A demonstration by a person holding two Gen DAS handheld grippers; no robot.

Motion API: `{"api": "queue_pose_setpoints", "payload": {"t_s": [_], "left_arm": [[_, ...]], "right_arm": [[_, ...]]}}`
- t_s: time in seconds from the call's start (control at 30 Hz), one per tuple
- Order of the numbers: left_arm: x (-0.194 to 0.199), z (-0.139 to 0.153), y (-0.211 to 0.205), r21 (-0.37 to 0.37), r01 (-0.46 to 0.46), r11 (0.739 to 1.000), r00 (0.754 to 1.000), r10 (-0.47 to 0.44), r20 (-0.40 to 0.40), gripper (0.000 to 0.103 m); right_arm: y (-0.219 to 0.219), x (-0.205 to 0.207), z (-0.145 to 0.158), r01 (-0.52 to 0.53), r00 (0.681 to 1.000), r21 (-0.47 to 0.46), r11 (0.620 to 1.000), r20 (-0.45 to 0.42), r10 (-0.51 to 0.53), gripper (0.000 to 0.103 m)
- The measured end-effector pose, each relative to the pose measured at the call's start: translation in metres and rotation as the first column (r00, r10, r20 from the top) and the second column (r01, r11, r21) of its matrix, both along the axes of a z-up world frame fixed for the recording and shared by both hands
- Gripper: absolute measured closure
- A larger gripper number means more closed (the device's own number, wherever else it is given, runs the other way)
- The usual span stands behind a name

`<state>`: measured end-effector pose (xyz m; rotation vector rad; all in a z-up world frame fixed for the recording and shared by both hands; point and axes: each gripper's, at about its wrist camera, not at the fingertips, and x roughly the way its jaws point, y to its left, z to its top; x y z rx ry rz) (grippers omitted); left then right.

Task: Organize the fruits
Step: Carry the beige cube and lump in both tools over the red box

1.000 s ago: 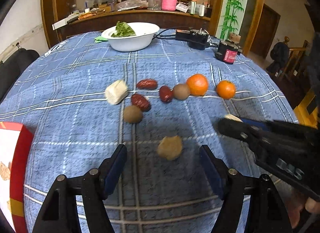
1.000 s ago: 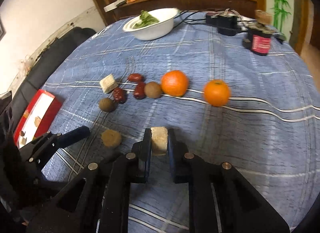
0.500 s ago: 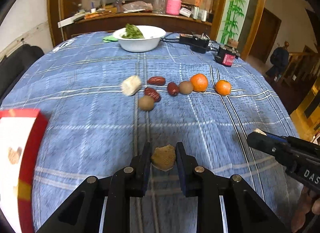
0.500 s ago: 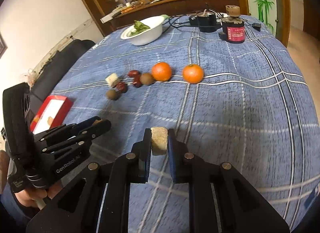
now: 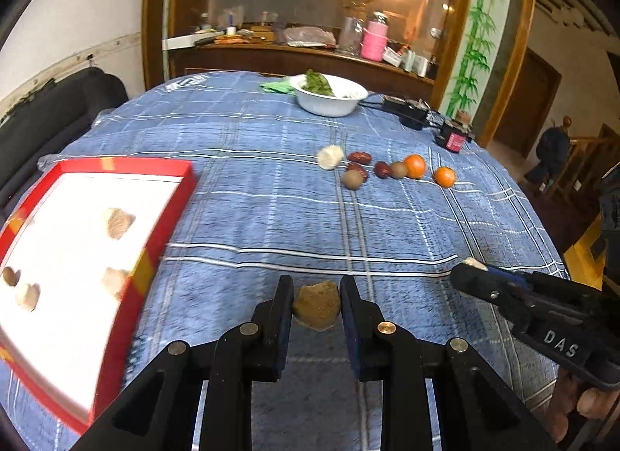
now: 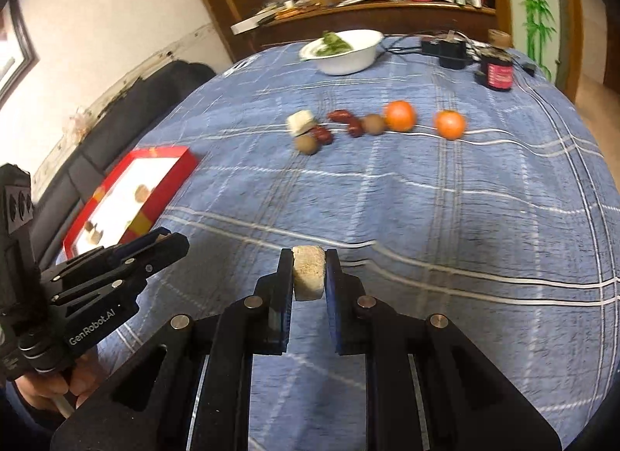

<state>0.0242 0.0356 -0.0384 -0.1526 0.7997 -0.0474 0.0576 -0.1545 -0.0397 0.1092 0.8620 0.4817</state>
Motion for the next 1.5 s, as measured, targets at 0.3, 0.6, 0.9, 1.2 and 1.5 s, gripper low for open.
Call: {"api": "queue_pose_setpoints", "payload": {"t_s": [0.3, 0.6, 0.9, 1.2, 1.5], "left_arm": [[-0.030, 0.016, 0.035, -0.017, -0.075, 0.997, 0.996, 0.076, 0.056, 0.080], [-0.045, 0.022, 0.063, -0.014, -0.159, 0.987, 0.985, 0.160, 0.072, 0.080], [-0.061, 0.023, 0.103, -0.016, -0.277, 0.961, 0.958, 0.278, 0.077, 0.080], [-0.074, 0.029, 0.150, -0.023, -0.394, 0.919, 0.914, 0.394, 0.097, 0.080], [-0.061, 0.020, 0.188, 0.018, -0.507, 0.862, 0.861, 0.506, 0.058, 0.080]], "right_arm": [[0.048, -0.018, 0.013, -0.067, 0.997, -0.051, 0.996, 0.037, 0.069, 0.089], [0.080, -0.028, 0.022, -0.129, 0.988, -0.074, 0.989, 0.071, 0.134, 0.089], [0.107, -0.037, 0.017, -0.206, 0.975, -0.066, 0.976, 0.065, 0.211, 0.089], [0.138, -0.041, 0.025, -0.284, 0.953, -0.056, 0.957, 0.089, 0.288, 0.089], [0.192, -0.041, 0.035, -0.379, 0.916, -0.050, 0.924, 0.120, 0.382, 0.088]]}}
